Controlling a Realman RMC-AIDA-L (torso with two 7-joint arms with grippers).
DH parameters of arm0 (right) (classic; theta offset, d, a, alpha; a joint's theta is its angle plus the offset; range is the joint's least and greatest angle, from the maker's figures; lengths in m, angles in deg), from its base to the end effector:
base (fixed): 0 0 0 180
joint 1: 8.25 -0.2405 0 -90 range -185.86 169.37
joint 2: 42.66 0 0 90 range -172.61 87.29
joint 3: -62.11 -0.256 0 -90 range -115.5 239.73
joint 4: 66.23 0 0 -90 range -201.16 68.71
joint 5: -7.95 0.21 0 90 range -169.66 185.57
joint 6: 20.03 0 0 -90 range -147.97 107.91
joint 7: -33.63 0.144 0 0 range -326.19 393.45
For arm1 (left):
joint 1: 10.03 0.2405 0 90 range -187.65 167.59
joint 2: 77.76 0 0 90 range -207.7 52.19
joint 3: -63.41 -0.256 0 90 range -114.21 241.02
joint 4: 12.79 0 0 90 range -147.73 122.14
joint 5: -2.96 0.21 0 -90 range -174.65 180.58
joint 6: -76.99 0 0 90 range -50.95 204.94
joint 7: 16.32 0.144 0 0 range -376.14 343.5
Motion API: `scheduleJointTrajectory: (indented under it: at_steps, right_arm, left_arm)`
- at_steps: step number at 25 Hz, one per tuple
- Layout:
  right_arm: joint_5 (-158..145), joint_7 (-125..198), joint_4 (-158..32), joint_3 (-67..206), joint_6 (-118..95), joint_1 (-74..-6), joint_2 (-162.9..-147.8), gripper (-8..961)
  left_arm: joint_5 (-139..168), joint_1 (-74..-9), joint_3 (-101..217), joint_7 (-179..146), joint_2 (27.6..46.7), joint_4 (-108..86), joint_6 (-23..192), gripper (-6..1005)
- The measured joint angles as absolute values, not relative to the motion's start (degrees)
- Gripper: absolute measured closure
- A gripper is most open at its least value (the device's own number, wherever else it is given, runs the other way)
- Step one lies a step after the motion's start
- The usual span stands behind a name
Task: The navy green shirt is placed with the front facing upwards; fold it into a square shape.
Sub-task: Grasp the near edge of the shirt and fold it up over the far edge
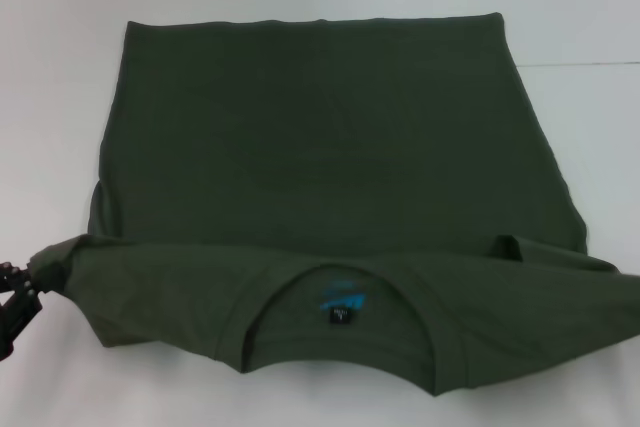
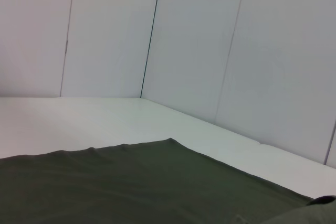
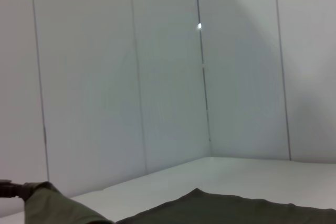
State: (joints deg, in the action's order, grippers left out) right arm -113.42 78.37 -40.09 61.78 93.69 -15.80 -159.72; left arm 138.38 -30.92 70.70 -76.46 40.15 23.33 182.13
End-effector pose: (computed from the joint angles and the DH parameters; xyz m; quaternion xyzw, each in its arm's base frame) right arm 0.3611 0.1614 0.0536 -0.8370 0.1802 0.3788 0.3514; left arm -0.3558 0.2364 0.0581 -0.8682 -0.2541 -0.3064 0.2963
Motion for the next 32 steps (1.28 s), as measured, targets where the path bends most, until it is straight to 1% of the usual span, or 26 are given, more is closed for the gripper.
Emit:
scheduleJointTrajectory:
  at_steps: [6,17,28,32]
  right_arm:
    - [-113.27,80.18,-39.99,57.44,93.08,-16.58,-159.73,913]
    - [-113.28,85.95,-39.67,56.66,85.47,-21.49,-160.27,912]
    - [-113.57,94.65,-39.62,57.14,72.72,-29.91,-159.88,913]
    - [-113.61,97.47,-39.82,58.87,64.21,-33.62,-160.20,913]
  left_arm:
    - [138.01,-31.03,71.30,-76.64,39.86,23.29,181.94,925]
    - [136.33,-32.63,71.31,-76.42,39.85,20.09,178.12,923]
    - [132.71,-36.59,71.05,-74.88,40.26,15.35,165.35,920]
    - [131.44,-39.10,70.82,-74.72,40.35,13.48,158.71,919]
